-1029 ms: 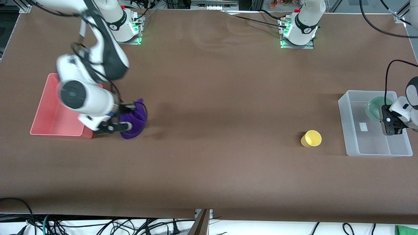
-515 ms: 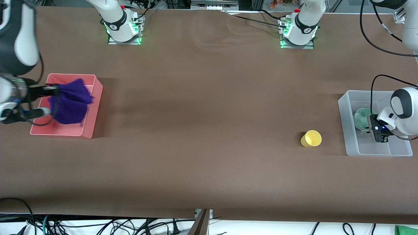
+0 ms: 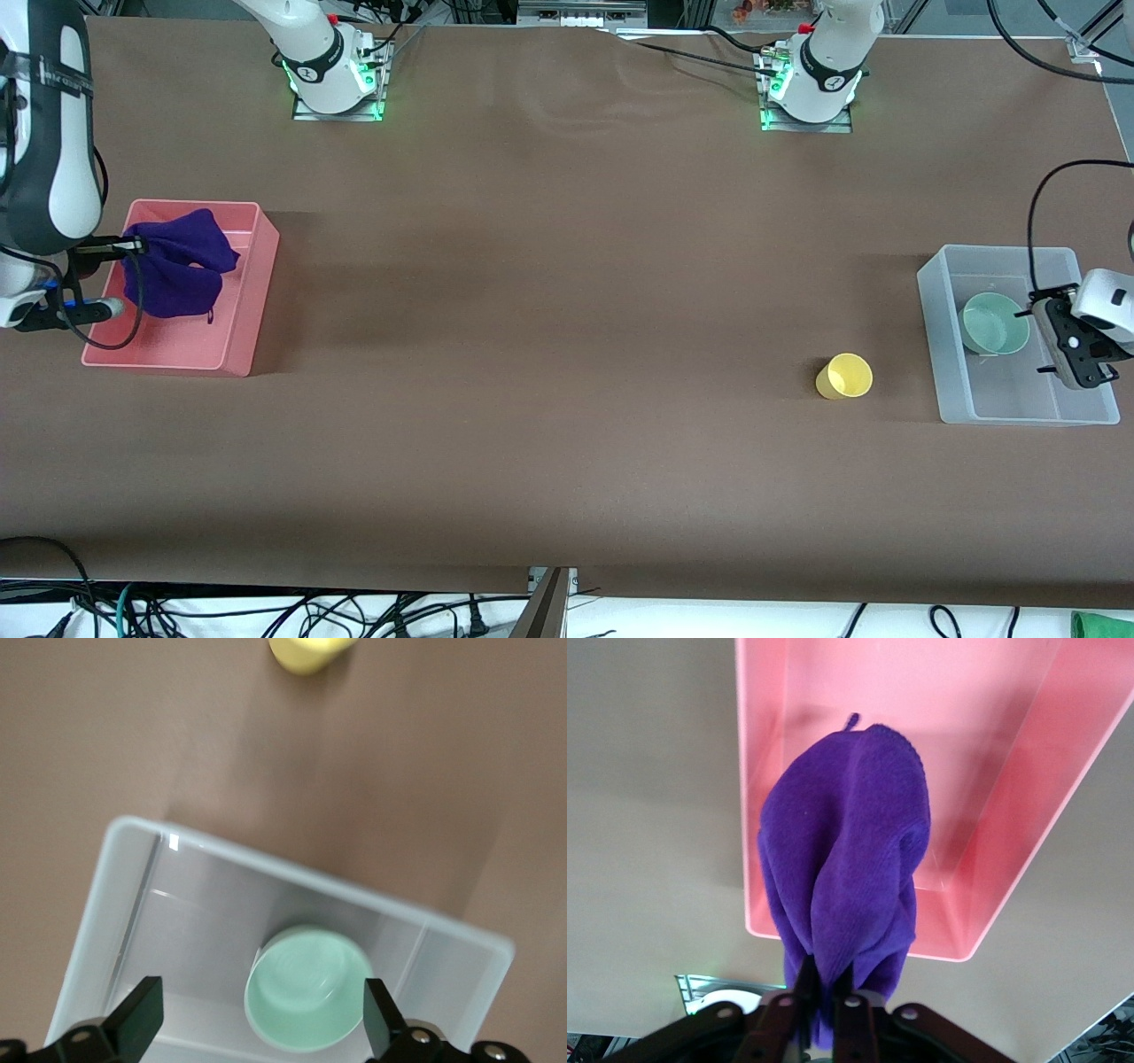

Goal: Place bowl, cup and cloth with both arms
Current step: 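Release the bowl in the clear bin while the right gripper drops the cloth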

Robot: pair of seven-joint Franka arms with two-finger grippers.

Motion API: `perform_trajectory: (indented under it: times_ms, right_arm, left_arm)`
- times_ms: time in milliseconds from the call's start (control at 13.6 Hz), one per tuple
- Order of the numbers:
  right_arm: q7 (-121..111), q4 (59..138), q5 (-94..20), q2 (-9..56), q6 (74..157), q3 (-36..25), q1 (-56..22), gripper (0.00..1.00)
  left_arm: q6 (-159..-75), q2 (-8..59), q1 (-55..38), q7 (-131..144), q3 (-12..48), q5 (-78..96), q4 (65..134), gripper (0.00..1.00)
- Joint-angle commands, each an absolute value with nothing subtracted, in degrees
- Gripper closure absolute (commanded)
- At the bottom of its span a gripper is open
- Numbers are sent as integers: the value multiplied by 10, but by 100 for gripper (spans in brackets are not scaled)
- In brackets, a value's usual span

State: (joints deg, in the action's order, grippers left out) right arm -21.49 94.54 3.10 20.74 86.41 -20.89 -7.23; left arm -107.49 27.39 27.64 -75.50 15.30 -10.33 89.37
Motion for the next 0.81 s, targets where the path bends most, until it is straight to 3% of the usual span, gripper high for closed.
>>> perform_trajectory:
  times_ms: [0, 221, 515, 735]
  right_arm:
    - [-214, 946, 26, 182, 864, -212, -81, 0]
    - [-209, 893, -11, 160, 832, -182, -81, 0]
    - [-131, 830, -19, 135, 813, -96, -82, 0]
    - [-127, 794, -16, 113, 838, -79, -83, 0]
  left_arm:
    - [-1068, 280, 269, -571, 191, -96, 903, 0]
    - [-1071, 310, 241, -391, 194, -77, 904, 0]
    - [-1081, 375, 235, -209, 193, 18, 900, 1]
    - [-1114, 409, 236, -124, 192, 81, 899, 25]
